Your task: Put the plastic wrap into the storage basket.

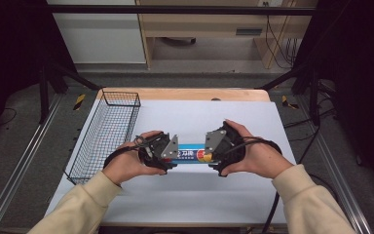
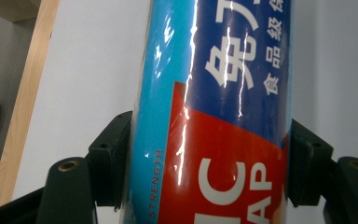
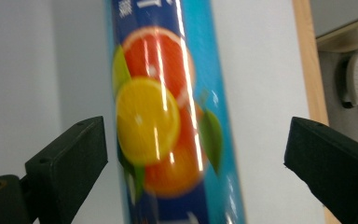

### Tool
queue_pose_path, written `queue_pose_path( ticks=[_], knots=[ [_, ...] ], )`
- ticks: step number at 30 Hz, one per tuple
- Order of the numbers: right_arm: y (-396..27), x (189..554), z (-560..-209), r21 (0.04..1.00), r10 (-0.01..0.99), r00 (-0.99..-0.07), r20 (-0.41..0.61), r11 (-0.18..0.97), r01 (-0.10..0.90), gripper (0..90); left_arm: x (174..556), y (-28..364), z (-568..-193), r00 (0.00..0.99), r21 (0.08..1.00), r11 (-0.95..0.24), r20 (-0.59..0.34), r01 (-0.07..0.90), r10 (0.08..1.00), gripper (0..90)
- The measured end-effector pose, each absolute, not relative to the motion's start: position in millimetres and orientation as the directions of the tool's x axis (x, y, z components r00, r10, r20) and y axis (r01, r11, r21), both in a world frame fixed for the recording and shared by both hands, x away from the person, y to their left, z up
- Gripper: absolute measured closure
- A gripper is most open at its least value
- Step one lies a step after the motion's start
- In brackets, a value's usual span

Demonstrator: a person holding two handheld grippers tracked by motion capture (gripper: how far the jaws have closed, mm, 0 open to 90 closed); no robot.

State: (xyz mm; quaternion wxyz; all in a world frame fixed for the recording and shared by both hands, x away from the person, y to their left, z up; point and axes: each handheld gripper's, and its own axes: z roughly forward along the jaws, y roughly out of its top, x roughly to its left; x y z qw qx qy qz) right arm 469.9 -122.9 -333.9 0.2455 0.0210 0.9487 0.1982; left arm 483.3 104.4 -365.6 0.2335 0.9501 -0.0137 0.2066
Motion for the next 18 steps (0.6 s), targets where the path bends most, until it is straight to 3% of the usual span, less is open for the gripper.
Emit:
queue_pose_path(
  ticks=[11, 18],
  knots=[
    [-185.9, 447.7, -323.6, 0.455, 0.300, -0.816, -0.494, 0.889, 0.051, 5.4, 482.8, 116.3, -365.2, 0.912, 0.462, -0.882, 0.394, -0.090, 0.114, 30.3],
    [-212.1, 449.6, -342.8, 0.518, 0.459, -0.749, -0.478, 0.836, 0.182, 7.3, 481.6, 124.4, -354.8, 0.904, 0.486, -0.872, 0.397, -0.062, 0.157, 30.3]
  ],
)
